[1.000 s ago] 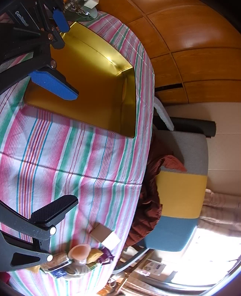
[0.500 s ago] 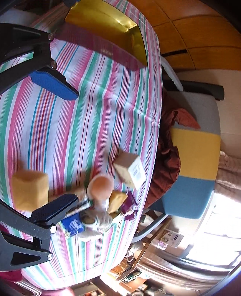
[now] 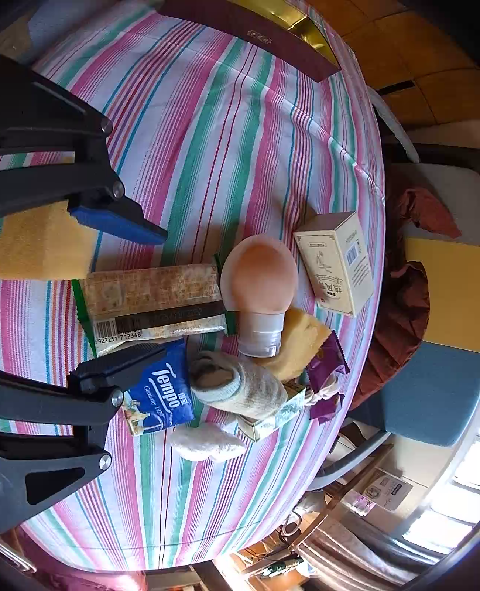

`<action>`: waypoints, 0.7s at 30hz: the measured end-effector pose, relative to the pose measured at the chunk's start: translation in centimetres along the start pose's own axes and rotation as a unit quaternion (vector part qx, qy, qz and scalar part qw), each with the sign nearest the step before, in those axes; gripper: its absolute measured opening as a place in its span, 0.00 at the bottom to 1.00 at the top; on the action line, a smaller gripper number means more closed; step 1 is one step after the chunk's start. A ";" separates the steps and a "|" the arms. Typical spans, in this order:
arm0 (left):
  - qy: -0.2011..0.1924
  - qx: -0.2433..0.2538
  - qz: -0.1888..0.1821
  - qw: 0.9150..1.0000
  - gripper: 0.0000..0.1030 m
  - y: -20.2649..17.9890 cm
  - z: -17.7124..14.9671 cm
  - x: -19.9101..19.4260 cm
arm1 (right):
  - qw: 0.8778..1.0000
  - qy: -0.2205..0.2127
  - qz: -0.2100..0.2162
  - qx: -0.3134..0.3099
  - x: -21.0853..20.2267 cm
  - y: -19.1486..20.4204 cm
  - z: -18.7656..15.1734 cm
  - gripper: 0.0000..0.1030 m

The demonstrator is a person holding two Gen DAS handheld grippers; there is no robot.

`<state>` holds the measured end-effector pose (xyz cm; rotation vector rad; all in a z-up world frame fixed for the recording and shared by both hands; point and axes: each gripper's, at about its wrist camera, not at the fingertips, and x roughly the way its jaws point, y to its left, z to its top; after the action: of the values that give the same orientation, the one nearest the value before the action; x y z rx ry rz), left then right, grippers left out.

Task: Organize objects
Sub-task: 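Grasp the yellow sponge with the left tool while the right tool grasps the cracker packet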

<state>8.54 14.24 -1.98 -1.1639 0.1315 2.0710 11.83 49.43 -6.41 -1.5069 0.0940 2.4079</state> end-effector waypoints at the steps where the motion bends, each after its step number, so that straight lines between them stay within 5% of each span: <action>1: 0.008 0.009 -0.008 1.000 0.50 -0.6 0.1 0.5 | 1.000 0.005 0.001 -0.004 0.5 0.0 0.0 0.51; 5: 0.017 0.053 -0.007 0.998 0.50 -2.9 0.0 1.5 | 1.000 0.006 0.016 -0.003 1.6 -0.5 0.0 0.48; 10: 0.042 0.063 -0.053 0.996 0.50 -4.8 1.1 3.6 | 0.999 0.019 0.041 -0.005 2.4 -0.3 -0.5 0.46; 12: 0.050 0.071 -0.062 0.994 0.50 -5.6 1.4 4.0 | 0.998 0.027 0.055 0.006 2.9 -0.4 -0.4 0.38; 21: 0.071 0.125 -0.104 0.984 0.50 -12.2 2.9 8.6 | 0.991 0.019 0.111 0.074 2.3 -2.1 -0.5 0.35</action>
<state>11.72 28.96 -3.76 -1.1180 0.3144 1.7342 11.98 51.83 -8.43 -1.5467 0.4602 2.4758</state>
